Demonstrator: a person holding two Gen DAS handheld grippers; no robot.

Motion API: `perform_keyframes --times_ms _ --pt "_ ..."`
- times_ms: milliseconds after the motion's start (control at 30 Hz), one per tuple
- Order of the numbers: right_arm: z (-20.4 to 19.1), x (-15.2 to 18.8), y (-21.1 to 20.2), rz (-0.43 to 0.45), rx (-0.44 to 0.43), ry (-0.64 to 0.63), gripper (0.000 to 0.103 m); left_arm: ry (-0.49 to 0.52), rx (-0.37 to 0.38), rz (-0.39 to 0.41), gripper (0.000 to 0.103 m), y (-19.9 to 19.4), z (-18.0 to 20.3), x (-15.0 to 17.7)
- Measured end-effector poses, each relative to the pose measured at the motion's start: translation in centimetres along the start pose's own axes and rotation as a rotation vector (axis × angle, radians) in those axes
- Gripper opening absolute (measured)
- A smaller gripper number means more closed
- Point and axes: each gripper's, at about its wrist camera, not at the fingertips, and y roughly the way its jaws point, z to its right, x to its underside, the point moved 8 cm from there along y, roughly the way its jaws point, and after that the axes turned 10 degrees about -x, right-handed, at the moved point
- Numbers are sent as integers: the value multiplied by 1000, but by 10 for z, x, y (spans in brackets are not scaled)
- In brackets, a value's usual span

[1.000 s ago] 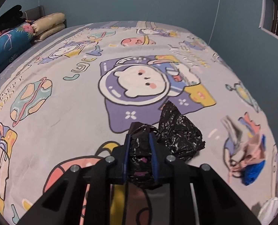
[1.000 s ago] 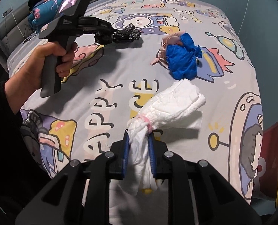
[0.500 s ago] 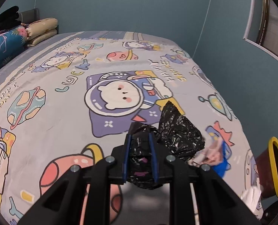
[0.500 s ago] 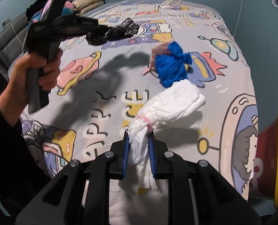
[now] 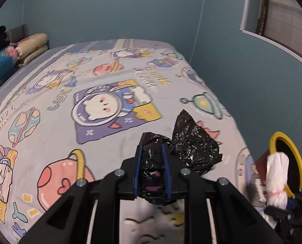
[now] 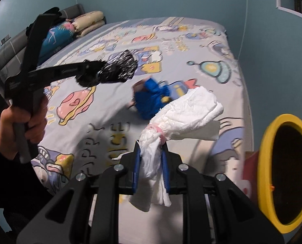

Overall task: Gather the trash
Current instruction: 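Carry the black bag and white tissue over the yellow bin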

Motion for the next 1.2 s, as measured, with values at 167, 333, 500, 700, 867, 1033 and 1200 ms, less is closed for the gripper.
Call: perform_keyframes --times_ms 167,333,500,700,867,1033,1200 --pt "34 -7 -33 59 52 22 18 42 46 37 18 -25 46 -10" --pt "66 -9 -66 113 107 53 18 99 83 82 18 -47 90 -17" --pt "101 -8 -98 160 167 81 18 139 129 111 18 -66 131 -21" --pt "135 -2 -123 194 230 117 18 192 179 149 18 -81 179 -23" --pt "162 5 -138 209 273 152 18 242 220 180 18 -87 223 -23" --pt "188 14 -148 218 313 189 18 282 256 190 18 -88 260 -19" --pt "207 26 -151 218 343 222 18 318 292 200 18 -86 297 -13"
